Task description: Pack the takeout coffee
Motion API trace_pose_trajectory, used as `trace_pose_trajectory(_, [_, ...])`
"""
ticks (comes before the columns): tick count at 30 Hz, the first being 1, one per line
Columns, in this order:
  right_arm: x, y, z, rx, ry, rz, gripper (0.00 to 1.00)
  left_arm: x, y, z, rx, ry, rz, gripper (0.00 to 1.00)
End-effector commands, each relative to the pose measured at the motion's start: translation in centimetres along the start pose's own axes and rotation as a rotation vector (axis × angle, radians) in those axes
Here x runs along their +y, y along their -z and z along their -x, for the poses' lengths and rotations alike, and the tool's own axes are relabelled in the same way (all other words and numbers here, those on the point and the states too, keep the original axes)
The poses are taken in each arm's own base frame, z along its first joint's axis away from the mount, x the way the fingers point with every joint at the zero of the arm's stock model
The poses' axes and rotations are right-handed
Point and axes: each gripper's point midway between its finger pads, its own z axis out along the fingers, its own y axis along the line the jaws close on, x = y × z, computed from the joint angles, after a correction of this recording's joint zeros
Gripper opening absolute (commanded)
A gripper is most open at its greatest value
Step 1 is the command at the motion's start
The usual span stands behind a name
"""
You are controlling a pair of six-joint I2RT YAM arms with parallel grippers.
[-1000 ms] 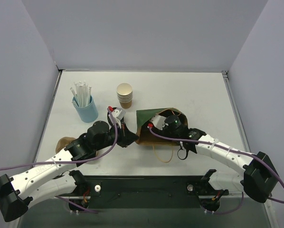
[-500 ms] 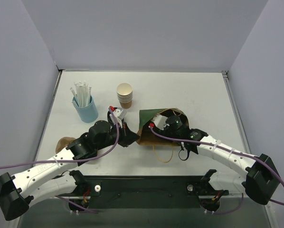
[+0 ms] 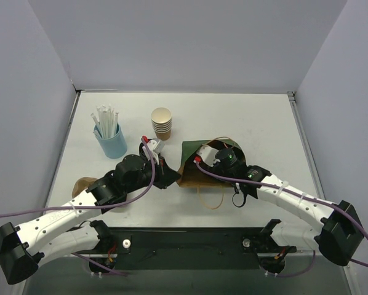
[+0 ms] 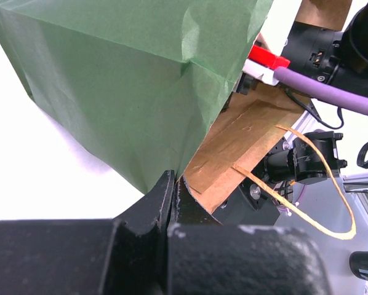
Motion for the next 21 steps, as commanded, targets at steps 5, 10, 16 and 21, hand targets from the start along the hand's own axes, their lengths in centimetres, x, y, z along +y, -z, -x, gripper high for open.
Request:
trace_pose_trajectory(5, [-4.1,2.0,1.4,-0.023,-0.123,-0.154,0.82,-0.1,0.2,0.2,0.023,-0.022,0.008,0.0])
trace_pose_trajectory(10, [-3.7,2.2,1.8,-0.052,-0.155,-0.132,0.81,-0.1,0.1,0.1,0.027,-0.023,0.011,0.0])
trace_pose_trajectory(16, [-2.5,2.5,2.4,-0.099,-0.174,-0.061,0.8,-0.2,0.0,0.2,0.025,-0.026,0.009,0.0])
trace_pose_trajectory(21, [-1.9,2.5,2.1,-0.087,-0.162,-0.035,0.66,-0.3,-0.1,0.2,0.028,-0.029,0.007,0.0])
